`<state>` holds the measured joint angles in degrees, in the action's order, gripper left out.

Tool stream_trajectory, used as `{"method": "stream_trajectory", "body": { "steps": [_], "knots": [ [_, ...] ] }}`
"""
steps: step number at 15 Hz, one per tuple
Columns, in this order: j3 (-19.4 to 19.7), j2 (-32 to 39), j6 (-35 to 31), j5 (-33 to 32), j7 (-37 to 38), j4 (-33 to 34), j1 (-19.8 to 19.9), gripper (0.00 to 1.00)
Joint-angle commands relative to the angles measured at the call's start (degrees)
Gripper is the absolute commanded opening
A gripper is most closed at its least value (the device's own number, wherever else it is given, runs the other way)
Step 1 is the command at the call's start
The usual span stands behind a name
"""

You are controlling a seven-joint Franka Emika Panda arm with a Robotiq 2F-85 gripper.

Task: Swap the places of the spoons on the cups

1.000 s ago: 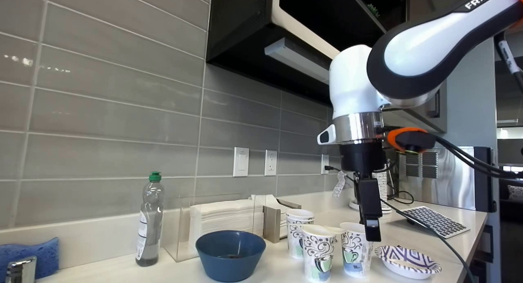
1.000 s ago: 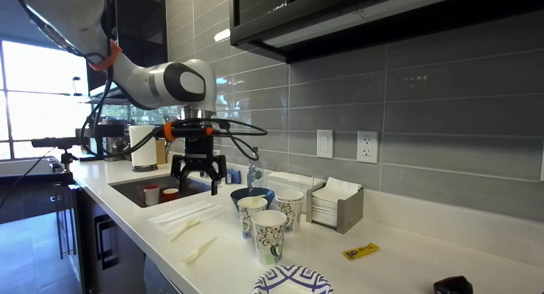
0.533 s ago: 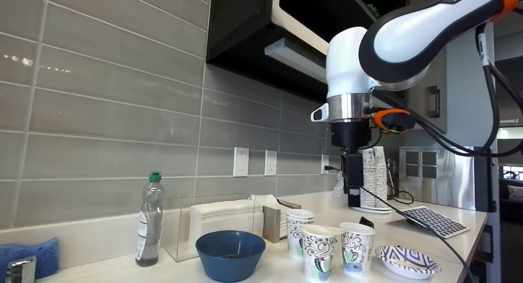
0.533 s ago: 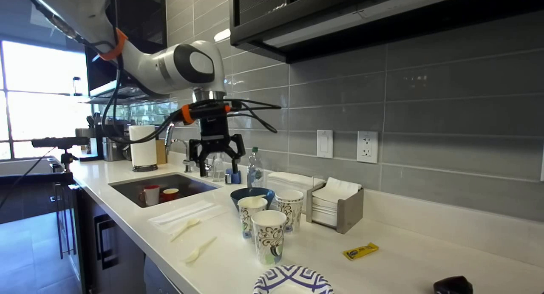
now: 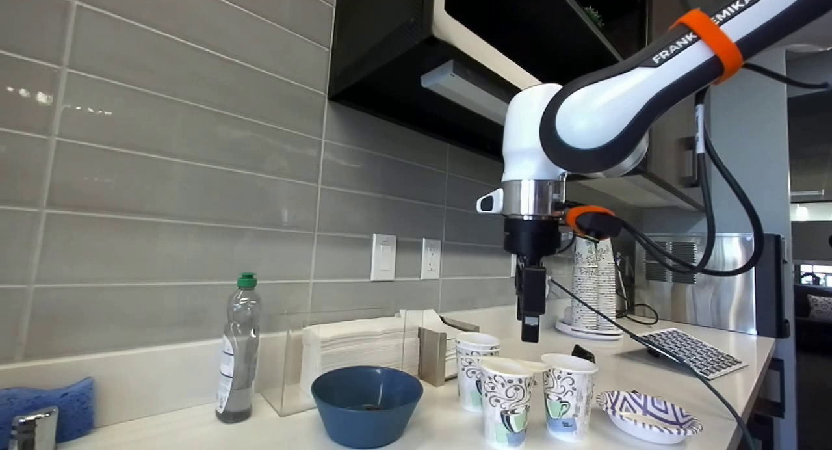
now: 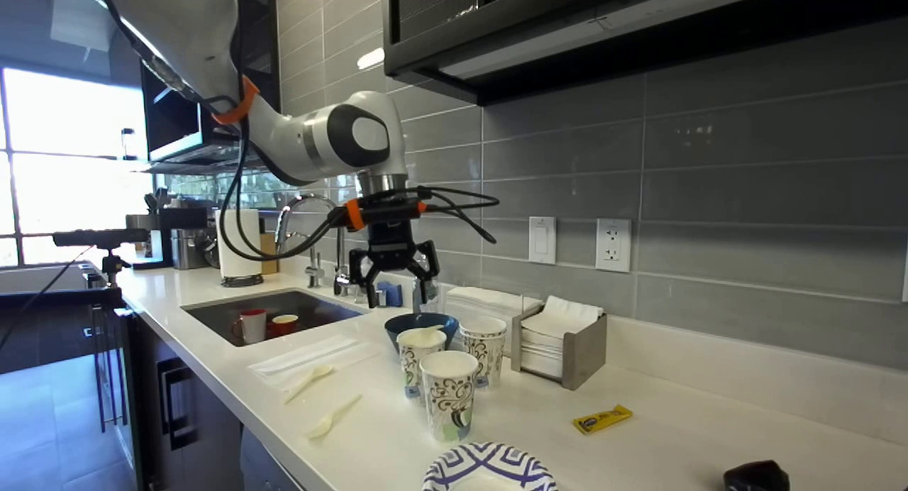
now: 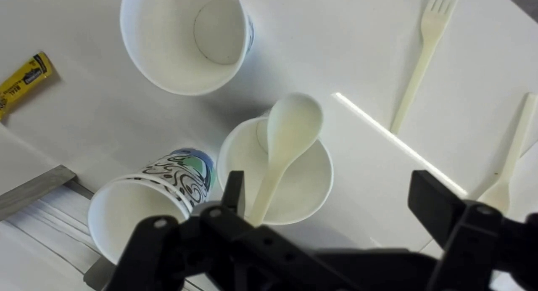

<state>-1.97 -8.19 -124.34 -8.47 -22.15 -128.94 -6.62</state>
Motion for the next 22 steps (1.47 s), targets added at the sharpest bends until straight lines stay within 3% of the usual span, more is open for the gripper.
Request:
{"method": "stream_trajectory", "body": {
  "steps": [1, 15, 22],
  "knots": [
    [-0.11, 3.94, -2.67, 0.44, -1.63, 1.97, 0.74, 1.0],
    [-0.05, 8.11, -8.12, 2.3, -3.76, 2.47, 2.37, 1.0],
    [-0.05, 9.19, -9.88, 4.55, -5.94, 2.88, 3.07, 0.9]
  ]
}}
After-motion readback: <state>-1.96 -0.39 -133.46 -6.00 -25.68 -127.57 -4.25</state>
